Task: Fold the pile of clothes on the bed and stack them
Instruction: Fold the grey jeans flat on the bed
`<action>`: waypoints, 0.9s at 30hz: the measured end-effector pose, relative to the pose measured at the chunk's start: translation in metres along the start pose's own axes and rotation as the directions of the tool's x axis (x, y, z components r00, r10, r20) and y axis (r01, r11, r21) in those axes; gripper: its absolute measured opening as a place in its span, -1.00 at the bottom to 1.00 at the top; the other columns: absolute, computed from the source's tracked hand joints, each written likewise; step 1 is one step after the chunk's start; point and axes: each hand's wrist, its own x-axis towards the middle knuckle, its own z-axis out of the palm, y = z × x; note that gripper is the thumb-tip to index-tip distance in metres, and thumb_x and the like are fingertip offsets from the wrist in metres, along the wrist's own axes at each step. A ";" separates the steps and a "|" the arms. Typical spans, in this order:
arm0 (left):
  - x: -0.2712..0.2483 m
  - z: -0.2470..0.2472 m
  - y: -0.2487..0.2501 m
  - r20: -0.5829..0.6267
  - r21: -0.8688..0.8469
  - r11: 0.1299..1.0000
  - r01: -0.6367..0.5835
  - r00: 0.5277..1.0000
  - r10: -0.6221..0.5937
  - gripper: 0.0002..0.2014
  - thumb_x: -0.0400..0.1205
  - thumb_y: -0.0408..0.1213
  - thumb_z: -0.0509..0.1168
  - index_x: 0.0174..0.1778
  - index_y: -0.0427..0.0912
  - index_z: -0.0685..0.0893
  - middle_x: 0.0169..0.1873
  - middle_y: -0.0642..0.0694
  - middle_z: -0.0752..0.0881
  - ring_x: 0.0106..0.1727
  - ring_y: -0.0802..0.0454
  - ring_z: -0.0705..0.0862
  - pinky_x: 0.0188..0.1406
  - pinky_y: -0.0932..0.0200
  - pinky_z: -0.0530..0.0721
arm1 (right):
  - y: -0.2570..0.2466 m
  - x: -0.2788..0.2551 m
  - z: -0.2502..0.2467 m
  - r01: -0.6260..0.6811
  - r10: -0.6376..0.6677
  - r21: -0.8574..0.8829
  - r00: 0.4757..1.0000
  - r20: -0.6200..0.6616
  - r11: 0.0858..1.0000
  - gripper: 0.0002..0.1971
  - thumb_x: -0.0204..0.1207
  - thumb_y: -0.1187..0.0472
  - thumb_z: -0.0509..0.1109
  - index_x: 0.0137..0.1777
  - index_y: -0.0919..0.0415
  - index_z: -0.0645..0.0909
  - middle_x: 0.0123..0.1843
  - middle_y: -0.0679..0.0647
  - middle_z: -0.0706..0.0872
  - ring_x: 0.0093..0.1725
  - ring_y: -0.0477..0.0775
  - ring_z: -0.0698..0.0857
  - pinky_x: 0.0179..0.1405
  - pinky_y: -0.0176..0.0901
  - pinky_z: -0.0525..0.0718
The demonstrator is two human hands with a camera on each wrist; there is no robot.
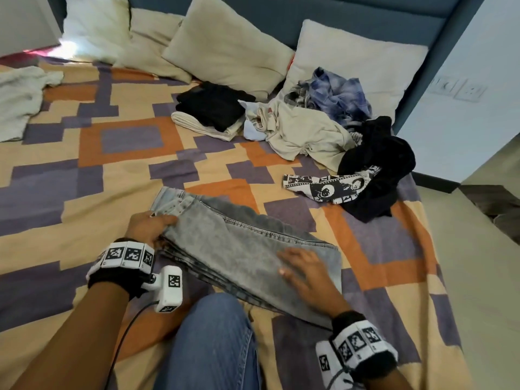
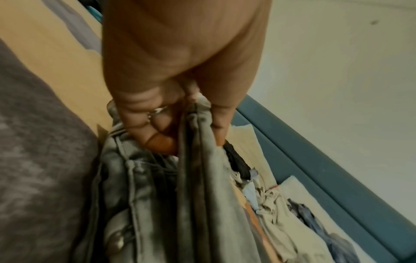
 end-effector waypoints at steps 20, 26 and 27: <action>0.030 0.030 0.024 0.096 0.798 0.544 -0.258 0.946 0.309 -0.64 0.46 0.13 0.50 0.01 -0.03 0.74 0.01 -0.26 0.74 0.07 -0.34 0.67 0.11 -0.14 0.61 | 0.057 0.011 -0.062 -0.274 0.268 -0.049 0.958 -0.101 0.960 -0.81 0.58 0.35 0.42 0.17 0.28 0.72 0.16 0.20 0.75 0.17 0.17 0.66 0.25 -0.02 0.56; 0.032 0.022 0.019 0.001 0.776 0.589 -0.227 0.934 0.358 -0.71 0.30 0.08 0.62 -0.19 0.11 0.72 0.00 -0.19 0.73 0.12 -0.38 0.64 0.20 -0.32 0.57 | 0.068 0.016 -0.065 -0.286 0.284 -0.072 0.958 -0.027 0.956 -0.92 0.52 0.27 0.51 -0.02 0.11 0.73 0.00 0.10 0.76 0.03 0.10 0.65 0.15 0.02 0.57; 0.027 0.021 0.021 -0.030 0.751 0.624 -0.216 0.933 0.359 -0.74 0.31 0.04 0.62 -0.23 0.10 0.71 -0.04 -0.19 0.74 0.11 -0.38 0.65 0.21 -0.32 0.57 | 0.071 0.017 -0.067 -0.291 0.288 -0.060 0.956 -0.045 0.955 -0.91 0.51 0.25 0.52 -0.09 0.05 0.70 -0.06 0.05 0.75 -0.02 0.05 0.63 0.07 -0.04 0.56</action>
